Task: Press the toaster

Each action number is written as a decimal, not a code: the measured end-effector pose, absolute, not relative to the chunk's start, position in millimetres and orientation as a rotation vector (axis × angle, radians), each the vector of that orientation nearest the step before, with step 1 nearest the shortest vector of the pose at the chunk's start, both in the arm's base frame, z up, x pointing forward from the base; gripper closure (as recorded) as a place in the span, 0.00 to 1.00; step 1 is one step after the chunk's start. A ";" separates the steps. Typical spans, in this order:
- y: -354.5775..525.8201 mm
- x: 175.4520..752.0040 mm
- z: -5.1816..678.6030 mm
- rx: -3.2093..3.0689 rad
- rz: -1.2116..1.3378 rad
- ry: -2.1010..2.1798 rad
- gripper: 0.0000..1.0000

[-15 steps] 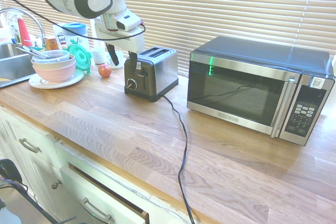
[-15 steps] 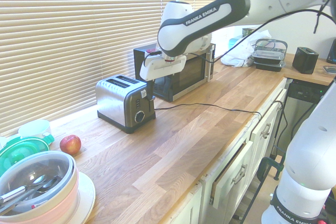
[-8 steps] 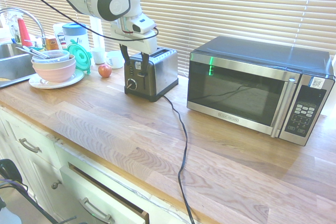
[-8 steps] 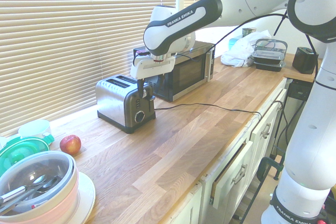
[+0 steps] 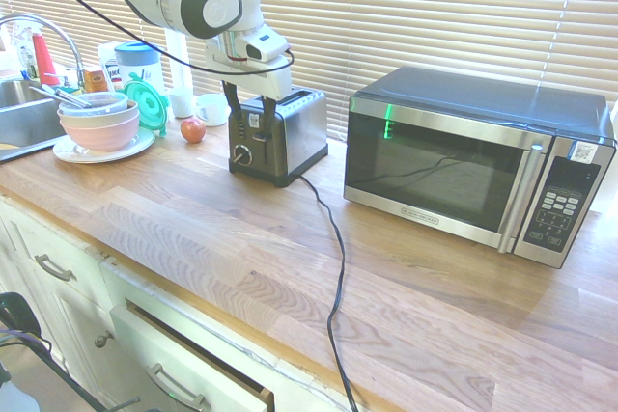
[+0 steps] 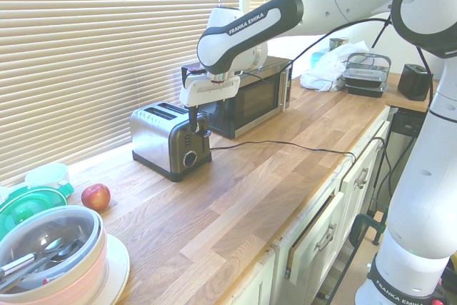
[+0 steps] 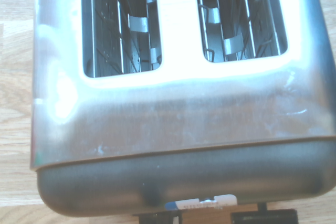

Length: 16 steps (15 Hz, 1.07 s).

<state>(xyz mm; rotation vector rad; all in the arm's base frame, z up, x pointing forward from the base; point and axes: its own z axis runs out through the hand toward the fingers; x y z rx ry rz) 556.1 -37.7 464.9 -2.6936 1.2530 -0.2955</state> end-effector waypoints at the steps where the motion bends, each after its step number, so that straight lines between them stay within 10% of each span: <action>1: -37.5 556.2 464.9 -2.694 -0.295 1.252 1.00; 16: -67.2 555.6 454.7 -2.653 -0.268 1.240 1.00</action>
